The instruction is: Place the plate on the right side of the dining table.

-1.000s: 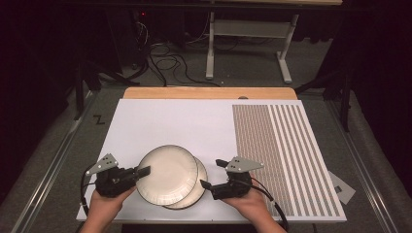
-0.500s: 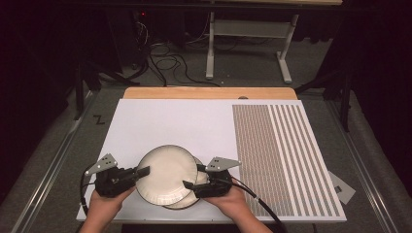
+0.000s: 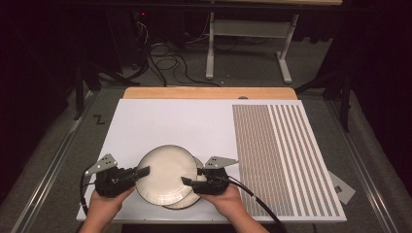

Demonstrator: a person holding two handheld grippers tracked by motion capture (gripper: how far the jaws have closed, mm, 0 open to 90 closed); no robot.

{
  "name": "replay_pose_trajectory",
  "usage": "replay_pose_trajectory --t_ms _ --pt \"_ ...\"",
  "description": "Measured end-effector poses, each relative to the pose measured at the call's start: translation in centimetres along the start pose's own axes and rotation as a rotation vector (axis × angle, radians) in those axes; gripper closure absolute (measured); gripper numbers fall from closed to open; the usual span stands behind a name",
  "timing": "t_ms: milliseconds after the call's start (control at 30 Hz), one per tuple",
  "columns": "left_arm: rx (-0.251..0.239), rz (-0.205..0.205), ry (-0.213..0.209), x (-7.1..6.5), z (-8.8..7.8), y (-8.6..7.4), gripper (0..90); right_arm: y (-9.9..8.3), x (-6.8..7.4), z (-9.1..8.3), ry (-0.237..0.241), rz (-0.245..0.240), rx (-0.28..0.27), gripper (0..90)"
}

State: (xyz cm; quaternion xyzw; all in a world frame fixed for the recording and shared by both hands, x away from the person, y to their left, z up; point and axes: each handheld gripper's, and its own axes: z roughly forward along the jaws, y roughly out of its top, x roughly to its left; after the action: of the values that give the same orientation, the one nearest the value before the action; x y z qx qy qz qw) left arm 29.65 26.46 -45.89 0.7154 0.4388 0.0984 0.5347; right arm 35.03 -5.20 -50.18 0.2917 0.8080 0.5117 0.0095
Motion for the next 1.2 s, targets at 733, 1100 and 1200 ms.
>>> replay_pose_trajectory --t_ms 733,1100,1200 --pt "-0.051 0.028 -0.019 -1.3 -0.6 0.6 80.0 1.2 -0.1 -2.7 0.009 0.064 -0.090 82.5" --pt "-0.070 0.036 -0.024 -1.6 0.5 0.7 79.4 1.8 -0.5 -4.0 -0.024 0.047 -0.132 83.3" --pt "-0.078 0.036 -0.026 -1.7 0.8 0.8 79.2 1.9 -0.7 -4.3 -0.030 0.048 -0.139 83.5"
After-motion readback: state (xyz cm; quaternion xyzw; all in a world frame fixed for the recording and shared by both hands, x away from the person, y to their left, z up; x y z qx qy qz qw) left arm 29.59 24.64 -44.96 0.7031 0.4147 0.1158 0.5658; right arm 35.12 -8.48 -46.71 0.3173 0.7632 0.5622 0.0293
